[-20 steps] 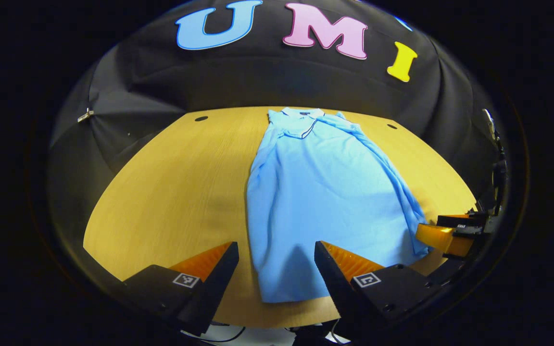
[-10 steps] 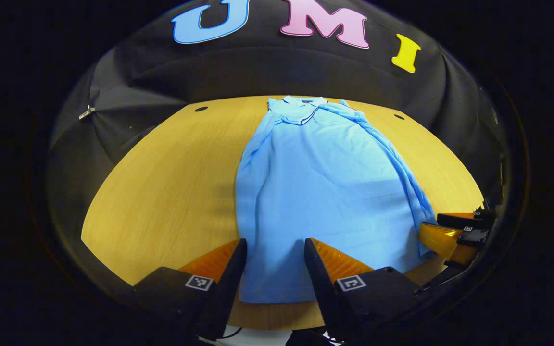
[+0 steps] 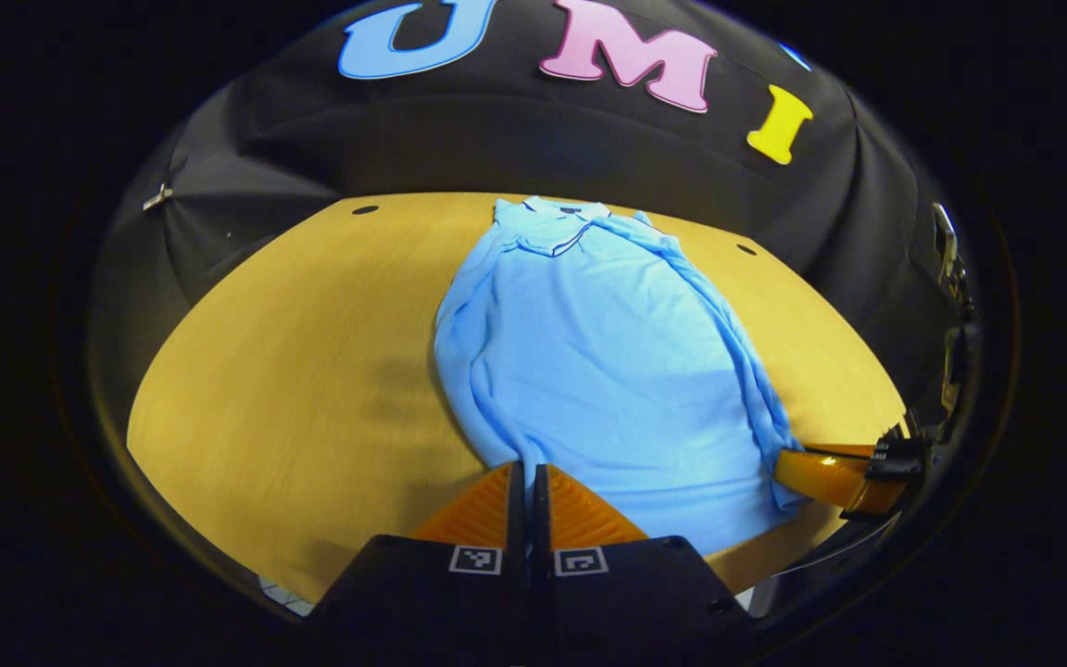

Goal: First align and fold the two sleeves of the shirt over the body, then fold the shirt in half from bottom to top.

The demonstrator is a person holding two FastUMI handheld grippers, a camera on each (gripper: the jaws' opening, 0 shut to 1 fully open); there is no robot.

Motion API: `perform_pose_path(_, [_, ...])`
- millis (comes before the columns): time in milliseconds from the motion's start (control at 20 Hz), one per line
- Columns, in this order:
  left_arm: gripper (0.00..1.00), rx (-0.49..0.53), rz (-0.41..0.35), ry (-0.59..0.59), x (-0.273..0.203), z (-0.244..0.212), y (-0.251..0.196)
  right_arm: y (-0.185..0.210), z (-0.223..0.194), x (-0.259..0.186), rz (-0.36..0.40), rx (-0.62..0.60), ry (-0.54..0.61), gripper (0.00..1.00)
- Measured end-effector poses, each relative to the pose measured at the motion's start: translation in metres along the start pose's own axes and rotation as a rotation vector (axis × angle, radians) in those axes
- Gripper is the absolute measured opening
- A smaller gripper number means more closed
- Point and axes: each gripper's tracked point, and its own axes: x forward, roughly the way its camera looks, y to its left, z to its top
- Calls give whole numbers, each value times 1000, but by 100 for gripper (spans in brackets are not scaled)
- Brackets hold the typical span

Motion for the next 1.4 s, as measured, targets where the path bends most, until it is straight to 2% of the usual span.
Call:
perform_pose_path(50, [6, -21, -2, 1, 1, 1, -1, -1, 5, 0, -2, -24, -12, 11])
perform_pose_path(100, [6, -35, 1, 2, 1, 2, -1, -1, 11, 0, 0, -42, -29, 5])
perform_pose_path(150, [6, -42, 7, -2, 1, 6, -1, 0, 21, 0, 3, -56, -50, 11])
perform_pose_path(200, [6, -43, 5, -15, 0, 12, -4, 0, 30, 1, 2, -71, -71, 10])
perform_pose_path(300, [6, -35, -1, -43, -3, 29, -13, -2, 52, 4, 4, -90, -115, 3])
perform_pose_path(350, [6, -33, -8, -64, -4, 43, -18, -3, 63, 6, 8, -88, -133, 0])
perform_pose_path(400, [6, -34, -16, -85, -4, 57, -23, -5, 74, 9, 6, -83, -153, 10])
perform_pose_path(450, [6, -37, -25, -106, -1, 73, -29, -8, 88, 12, 5, -79, -175, 10])
perform_pose_path(500, [6, -43, -32, -121, 0, 88, -33, -11, 100, 17, 2, -77, -195, 5])
perform_pose_path(650, [6, -56, -45, -142, 14, 129, -39, -23, 147, 34, -10, -81, -256, 5])
perform_pose_path(750, [6, -46, -42, -165, 30, 155, -40, -27, 180, 46, -10, -72, -298, 5])
perform_pose_path(800, [6, -36, -34, -176, 38, 168, -38, -29, 195, 52, -11, -74, -318, 0])
perform_pose_path(850, [6, -27, -26, -189, 48, 183, -35, -31, 210, 60, -11, -81, -338, 5])
perform_pose_path(1150, [6, -33, -10, -325, 103, 291, -16, -43, 301, 121, 0, -49, -442, 5])
perform_pose_path(1200, [6, -44, -17, -342, 115, 308, -15, -44, 317, 130, 0, -51, -466, 10])
perform_pose_path(1250, [6, -43, -21, -355, 130, 323, -15, -45, 334, 140, 0, -59, -487, 5])
perform_pose_path(1400, [6, -7, -20, -368, 174, 361, -14, -52, 379, 167, -4, -70, -543, 5])
